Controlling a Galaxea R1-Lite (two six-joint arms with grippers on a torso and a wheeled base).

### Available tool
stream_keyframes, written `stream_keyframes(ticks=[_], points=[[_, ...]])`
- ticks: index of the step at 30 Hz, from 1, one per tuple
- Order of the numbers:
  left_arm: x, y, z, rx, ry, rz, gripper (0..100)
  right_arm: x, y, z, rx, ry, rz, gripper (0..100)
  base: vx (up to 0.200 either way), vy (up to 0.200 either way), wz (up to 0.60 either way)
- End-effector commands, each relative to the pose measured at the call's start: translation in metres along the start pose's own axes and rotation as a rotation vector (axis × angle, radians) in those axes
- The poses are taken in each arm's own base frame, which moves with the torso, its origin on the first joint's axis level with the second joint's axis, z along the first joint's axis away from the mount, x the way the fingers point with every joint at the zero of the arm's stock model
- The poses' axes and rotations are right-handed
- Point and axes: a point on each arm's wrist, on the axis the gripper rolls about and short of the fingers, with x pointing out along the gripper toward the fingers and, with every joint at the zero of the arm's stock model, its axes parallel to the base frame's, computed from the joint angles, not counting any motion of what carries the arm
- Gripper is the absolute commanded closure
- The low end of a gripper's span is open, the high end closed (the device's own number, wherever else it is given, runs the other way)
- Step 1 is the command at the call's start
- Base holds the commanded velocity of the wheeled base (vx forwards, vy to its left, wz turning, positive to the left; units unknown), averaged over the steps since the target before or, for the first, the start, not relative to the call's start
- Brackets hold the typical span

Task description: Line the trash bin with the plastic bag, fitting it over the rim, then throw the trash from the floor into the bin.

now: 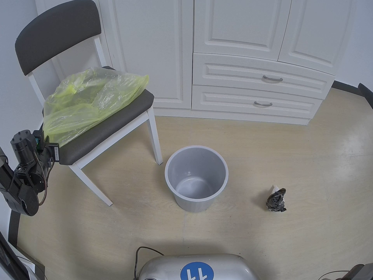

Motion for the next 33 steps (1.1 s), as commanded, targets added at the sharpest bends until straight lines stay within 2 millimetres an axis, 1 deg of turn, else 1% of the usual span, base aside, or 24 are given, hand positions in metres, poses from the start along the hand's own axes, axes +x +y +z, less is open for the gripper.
stream_keyframes(ticks=[1, 2, 3, 4, 5, 6, 8, 10, 12, 13, 14, 15, 17, 18, 19, 20, 21, 23, 27, 29, 30, 33], points=[[-0.011, 0.002, 0.007, -0.014, -0.056, -0.007, 100, 0.002, -0.002, -0.006, -0.002, 0.026, -0.005, 0, 0.000, 0.000, 0.00], [-0.015, 0.004, 0.009, -0.014, -0.066, -0.017, 100, 0.003, -0.002, -0.007, -0.002, 0.032, -0.007, 0, 0.000, 0.000, 0.00], [-0.024, 0.007, 0.011, -0.011, -0.082, -0.044, 100, 0.003, -0.002, -0.008, -0.004, 0.035, -0.007, 0, 0.000, 0.000, 0.00], [-0.026, 0.008, 0.012, -0.010, -0.087, -0.052, 100, 0.003, -0.002, -0.008, -0.004, 0.033, -0.007, 0, 0.000, 0.000, 0.00], [-0.037, 0.012, 0.018, -0.008, -0.120, -0.095, 100, 0.004, -0.003, -0.009, -0.006, 0.039, -0.010, 0, 0.000, 0.000, 0.00], [-0.043, 0.015, 0.024, -0.012, -0.150, -0.122, 100, 0.004, -0.003, -0.010, -0.011, 0.040, -0.010, 0, 0.000, 0.000, 0.00], [-0.048, 0.019, 0.030, -0.019, -0.180, -0.140, 100, 0.003, -0.003, -0.009, -0.023, 0.035, -0.010, 0, 0.000, 0.000, 0.00], [-0.058, 0.025, 0.040, -0.026, -0.226, -0.157, 100, -0.001, -0.002, -0.009, -0.048, 0.033, -0.009, 0, 0.000, 0.000, 0.00], [-0.068, 0.028, 0.047, -0.025, -0.248, -0.188, 100, -0.009, -0.001, -0.007, -0.072, 0.022, -0.002, 0, 0.000, 0.000, 0.00], [-0.068, 0.028, 0.047, -0.025, -0.248, -0.188, 100, -0.009, -0.001, -0.007, -0.072, 0.022, -0.002, 0, 0.000, 0.000, 0.00], [-0.077, 0.029, 0.053, -0.025, -0.260, -0.229, 100, -0.013, 0.001, -0.006, -0.094, 0.014, 0.009, 0, 0.000, 0.000, 0.00], [-0.079, 0.029, 0.054, -0.024, -0.262, -0.241, 100, -0.014, 0.001, -0.006, -0.100, 0.012, 0.014, 0, 0.000, 0.000, 0.00], [-0.091, 0.030, 0.065, -0.028, -0.290, -0.300, 100, -0.016, 0.002, -0.003, -0.145, 0.001, 0.032, 0, 0.000, 0.000, 0.00], [-0.091, 0.030, 0.065, -0.028, -0.290, -0.300, 100, -0.016, 0.002, -0.003, -0.145, 0.001, 0.032, 0, 0.000, 0.000, 0.00], [-0.101, 0.030, 0.074, -0.041, -0.314, -0.337, 100, -0.016, 0.003, -0.002, -0.185, -0.001, 0.035, 0, 0.000, 0.000, 0.00], [-0.101, 0.030, 0.074, -0.041, -0.314, -0.337, 100, -0.016, 0.003, -0.002, -0.185, -0.001, 0.035, 0, 0.000, 0.000, 0.00], [-0.113, 0.028, 0.081, -0.074, -0.334, -0.382, 100, -0.014, 0.003, -0.003, -0.222, 0.019, 0.036, 0, 0.000, 0.000, 0.00], [-0.121, 0.024, 0.086, -0.118, -0.345, -0.430, 100, -0.010, 0.005, -0.001, -0.239, 0.037, 0.053, 0, 0.000, 0.000, 0.00], [-0.134, 0.019, 0.094, -0.199, -0.359, -0.495, 100, -0.005, 0.017, 0.000, -0.209, 0.093, 0.145, 0, 0.000, 0.000, 0.00], [-0.134, 0.019, 0.094, -0.199, -0.359, -0.495, 100, -0.005, 0.017, 0.000, -0.209, 0.093, 0.145, 0, 0.000, 0.000, 0.00], [-0.147, 0.017, 0.103, -0.267, -0.383, -0.556, 100, -0.010, 0.025, -0.008, -0.167, 0.161, 0.226, 0, 0.000, 0.000, 0.00], [-0.154, 0.016, 0.114, -0.320, -0.392, -0.611, 100, -0.007, 0.033, -0.014, -0.132, 0.202, 0.286, 0, 0.000, 0.000, 0.00]])
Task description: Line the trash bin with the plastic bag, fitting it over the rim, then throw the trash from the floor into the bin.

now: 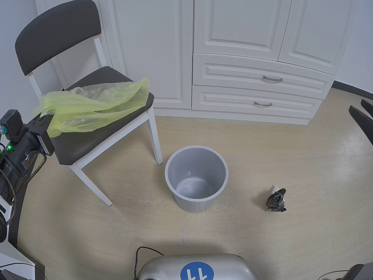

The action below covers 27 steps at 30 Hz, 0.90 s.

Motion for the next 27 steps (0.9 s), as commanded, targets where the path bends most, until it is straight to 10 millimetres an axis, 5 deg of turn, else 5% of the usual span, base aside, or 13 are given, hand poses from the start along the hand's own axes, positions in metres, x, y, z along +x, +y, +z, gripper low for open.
stream_keyframes(ticks=[1, 8, 15, 27], points=[[-0.015, -0.017, 0.034, -0.118, -0.100, -0.114, 100, 0.007, 0.018, -0.006, 0.058, 0.067, 0.139, 0, 0.000, 0.000, 0.00], [-0.028, -0.041, 0.045, -0.193, -0.105, -0.282, 100, 0.022, 0.036, -0.017, 0.137, 0.138, 0.170, 0, 0.000, 0.000, 0.00], [-0.053, -0.045, 0.048, -0.194, -0.044, -0.372, 100, 0.036, 0.057, -0.036, 0.123, 0.237, 0.184, 0, 0.000, 0.000, 0.00], [-0.101, -0.049, 0.059, -0.174, -0.071, -0.606, 100, 0.046, 0.063, -0.062, 0.110, 0.340, 0.170, 0, 0.000, 0.000, 0.00]])
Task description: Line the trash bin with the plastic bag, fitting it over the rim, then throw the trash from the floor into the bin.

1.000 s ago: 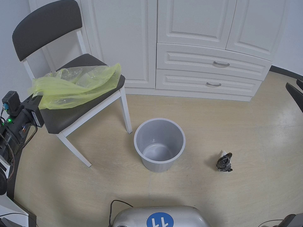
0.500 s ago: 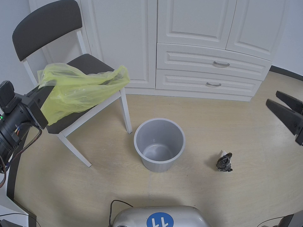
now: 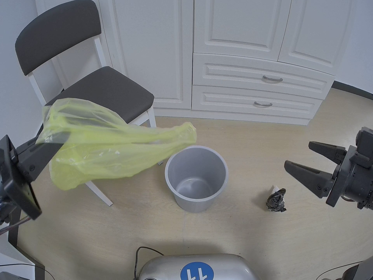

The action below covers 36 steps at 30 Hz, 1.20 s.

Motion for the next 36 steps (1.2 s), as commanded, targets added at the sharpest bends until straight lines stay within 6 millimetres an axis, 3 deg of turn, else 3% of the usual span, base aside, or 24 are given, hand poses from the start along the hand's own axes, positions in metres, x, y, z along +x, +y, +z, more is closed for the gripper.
stream_keyframes(ticks=[1, 9, 16, 23, 36], points=[[-0.021, -0.007, 0.007, 0.039, -0.053, -0.068, 100, 0.010, 0.001, -0.012, -0.006, 0.061, 0.002, 0, 0.000, 0.000, 0.00], [-0.025, -0.007, 0.003, 0.069, -0.052, -0.079, 100, 0.021, 0.001, -0.025, -0.014, 0.132, 0.000, 0, 0.000, 0.000, 0.00], [-0.031, -0.010, 0.002, 0.064, -0.065, -0.139, 100, 0.042, 0.004, -0.041, 0.018, 0.218, -0.004, 0, 0.000, 0.000, 0.00], [-0.033, -0.011, 0.002, 0.065, -0.073, -0.182, 100, 0.056, 0.024, -0.061, 0.060, 0.309, 0.073, 0, 0.000, 0.000, 0.00], [-0.035, -0.011, 0.006, 0.061, -0.097, -0.178, 100, 0.047, 0.063, -0.091, 0.040, 0.397, 0.271, 0, 0.000, 0.000, 0.00]])
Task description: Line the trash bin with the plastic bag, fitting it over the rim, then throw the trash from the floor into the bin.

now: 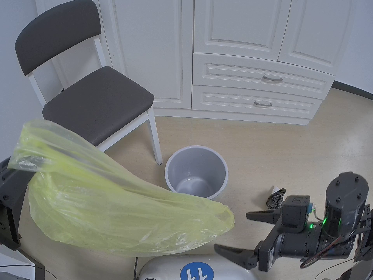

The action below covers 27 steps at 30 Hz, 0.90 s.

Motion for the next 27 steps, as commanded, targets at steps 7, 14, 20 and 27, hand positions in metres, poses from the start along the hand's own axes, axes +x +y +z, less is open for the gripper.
stream_keyframes(ticks=[7, 14, 20, 27], points=[[0.000, 0.000, 0.002, -0.003, -0.010, 0.002, 100, 0.008, 0.020, -0.024, -0.027, 0.113, 0.105, 0, 0.000, 0.000, 0.00], [-0.002, 0.000, 0.002, 0.001, -0.013, 0.003, 100, -0.006, -0.005, 0.016, 0.041, -0.090, 0.022, 0, 0.000, 0.000, 0.00], [-0.002, 0.000, 0.001, 0.000, -0.010, 0.002, 100, -0.001, -0.024, 0.040, 0.093, -0.175, -0.072, 0, 0.000, 0.000, 0.00], [-0.004, 0.000, 0.003, 0.002, -0.019, 0.000, 100, 0.042, -0.030, 0.048, 0.212, -0.278, -0.098, 0, 0.000, 0.000, 0.00]])
